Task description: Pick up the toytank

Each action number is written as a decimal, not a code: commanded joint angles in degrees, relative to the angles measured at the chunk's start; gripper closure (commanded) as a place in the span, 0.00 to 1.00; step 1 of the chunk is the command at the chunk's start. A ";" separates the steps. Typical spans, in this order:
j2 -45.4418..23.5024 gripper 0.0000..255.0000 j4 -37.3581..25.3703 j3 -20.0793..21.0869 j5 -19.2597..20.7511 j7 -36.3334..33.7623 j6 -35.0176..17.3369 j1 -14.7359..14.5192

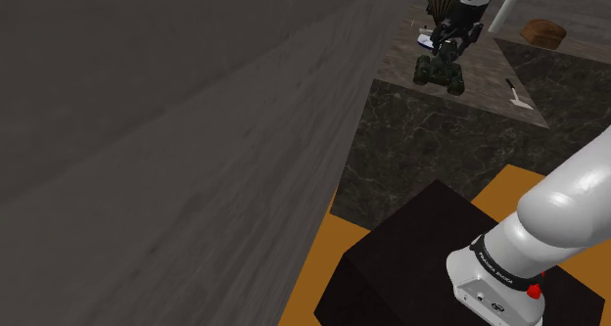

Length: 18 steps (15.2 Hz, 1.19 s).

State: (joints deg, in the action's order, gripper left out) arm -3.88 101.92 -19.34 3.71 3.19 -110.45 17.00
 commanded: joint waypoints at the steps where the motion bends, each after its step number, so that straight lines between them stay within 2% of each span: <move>1: -3.20 0.00 -3.66 -0.90 -0.94 0.43 0.08 1.11; 6: -12.25 0.00 -14.62 -2.86 -4.22 2.00 1.24 4.93; 14: -12.98 0.00 -9.73 -2.73 -4.43 1.78 -4.35 4.94; 16: -12.98 0.00 -9.73 -2.73 -4.43 1.78 -4.35 4.94; 17: -13.01 1.00 -9.79 -2.72 -4.44 1.78 -4.33 4.94; 18: -13.04 1.00 -9.83 -2.73 -4.45 1.81 -4.31 4.96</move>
State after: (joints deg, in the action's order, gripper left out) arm -16.85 92.07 -22.07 -0.72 4.97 -114.67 21.94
